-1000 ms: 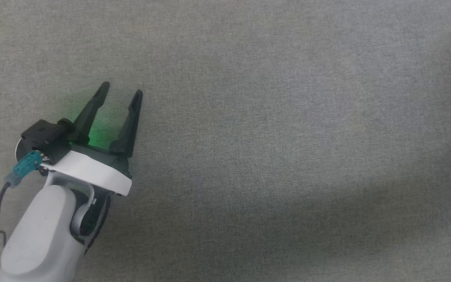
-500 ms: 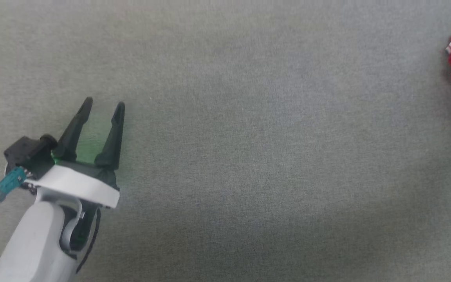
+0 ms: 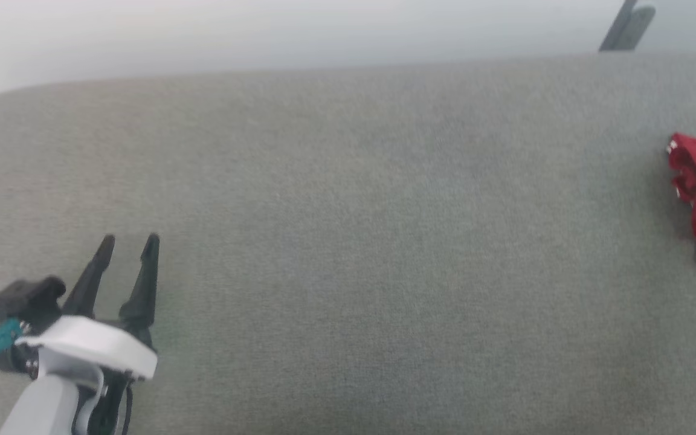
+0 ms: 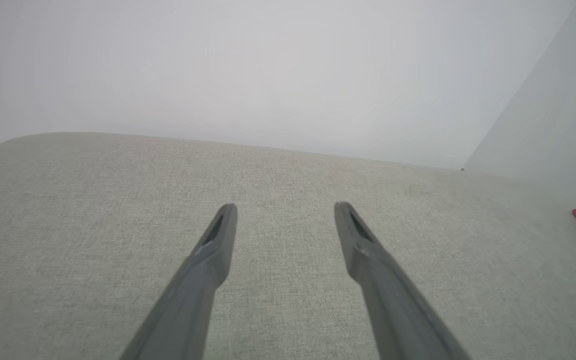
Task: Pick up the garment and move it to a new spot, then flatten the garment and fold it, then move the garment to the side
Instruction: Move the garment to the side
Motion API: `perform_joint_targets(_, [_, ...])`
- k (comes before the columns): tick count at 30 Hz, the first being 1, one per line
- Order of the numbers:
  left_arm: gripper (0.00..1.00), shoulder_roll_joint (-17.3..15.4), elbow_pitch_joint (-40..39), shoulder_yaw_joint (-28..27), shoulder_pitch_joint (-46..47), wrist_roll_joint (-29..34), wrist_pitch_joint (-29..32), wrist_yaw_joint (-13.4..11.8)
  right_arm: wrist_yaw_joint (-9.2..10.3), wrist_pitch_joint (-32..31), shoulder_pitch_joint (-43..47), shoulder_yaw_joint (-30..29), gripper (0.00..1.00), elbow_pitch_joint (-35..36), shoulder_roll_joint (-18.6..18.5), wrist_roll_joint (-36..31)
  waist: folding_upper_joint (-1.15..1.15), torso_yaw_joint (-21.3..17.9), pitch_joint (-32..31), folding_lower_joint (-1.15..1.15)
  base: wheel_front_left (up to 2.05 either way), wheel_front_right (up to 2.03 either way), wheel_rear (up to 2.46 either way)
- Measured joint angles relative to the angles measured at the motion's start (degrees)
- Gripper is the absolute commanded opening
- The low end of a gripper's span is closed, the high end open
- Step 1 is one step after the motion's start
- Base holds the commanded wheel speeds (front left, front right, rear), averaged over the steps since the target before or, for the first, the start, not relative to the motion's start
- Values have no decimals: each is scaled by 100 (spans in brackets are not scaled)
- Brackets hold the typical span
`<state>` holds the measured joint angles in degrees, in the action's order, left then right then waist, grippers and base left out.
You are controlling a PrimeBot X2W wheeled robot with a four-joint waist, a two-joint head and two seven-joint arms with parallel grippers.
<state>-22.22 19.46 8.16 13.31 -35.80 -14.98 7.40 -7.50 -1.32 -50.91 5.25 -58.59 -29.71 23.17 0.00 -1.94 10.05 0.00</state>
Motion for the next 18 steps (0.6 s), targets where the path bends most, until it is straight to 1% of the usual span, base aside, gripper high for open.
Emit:
perform_joint_targets(5, [100, 12, 105, -153, -410, -94, 0, 0, 0, 342, 592, 190, 100, 315, 178, 249, 0, 141, -414, 0, 0, 0, 0])
perform_joint_targets(8, [100, 9, 93, -411, -598, -94, 0, 0, 0, 552, 957, 280, 100, 541, 248, 343, 0, 219, -642, 0, 0, 0, 0])
perform_joint_targets(14, [100, 22, -154, -820, -1133, 129, 0, 0, 0, 935, 1689, 436, 100, 1056, 331, 414, 0, 332, -1010, 0, 0, 0, 0])
perform_joint_targets(18, [100, 16, -288, -1014, -1427, 269, 0, 0, 0, 1158, 2098, 466, 100, 1405, 413, 339, 0, 369, -1147, 0, 0, 0, 0])
